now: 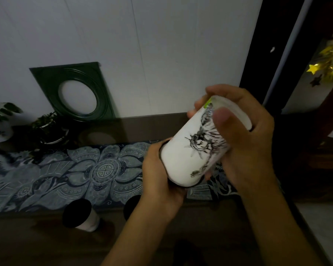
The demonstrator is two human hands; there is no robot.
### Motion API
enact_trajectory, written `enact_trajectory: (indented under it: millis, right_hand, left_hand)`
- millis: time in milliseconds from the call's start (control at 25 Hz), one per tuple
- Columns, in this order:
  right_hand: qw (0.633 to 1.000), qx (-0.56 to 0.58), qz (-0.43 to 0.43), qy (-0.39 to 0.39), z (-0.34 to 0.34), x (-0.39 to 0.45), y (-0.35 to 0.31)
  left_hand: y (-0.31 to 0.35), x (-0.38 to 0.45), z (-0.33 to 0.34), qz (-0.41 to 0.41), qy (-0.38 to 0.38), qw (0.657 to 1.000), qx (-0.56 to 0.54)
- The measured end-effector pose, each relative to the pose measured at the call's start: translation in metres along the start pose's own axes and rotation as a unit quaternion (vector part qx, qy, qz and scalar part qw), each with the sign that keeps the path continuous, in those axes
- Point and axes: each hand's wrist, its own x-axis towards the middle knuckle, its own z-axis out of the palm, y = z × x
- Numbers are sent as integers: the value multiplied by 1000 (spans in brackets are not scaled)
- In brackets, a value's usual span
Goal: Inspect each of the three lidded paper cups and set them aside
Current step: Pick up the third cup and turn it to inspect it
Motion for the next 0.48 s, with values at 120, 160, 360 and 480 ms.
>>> enact_trajectory:
  millis: [120,160,360,480]
  right_hand:
    - [981,4,3,-192,-17,15,-17]
    - [976,5,-1,-216,-18,17,-19]
    - [997,54,-19,-45,-4,1,1]
    - [984,131,5,125,3,-11,14]
  left_hand:
    - [10,-4,1,-186,-91,978,37]
    - [10,-5,1,-204,-94,974,43]
    - [3,-3,5,-58,11,998,20]
    - [-4,-6,9,122,84,987,70]
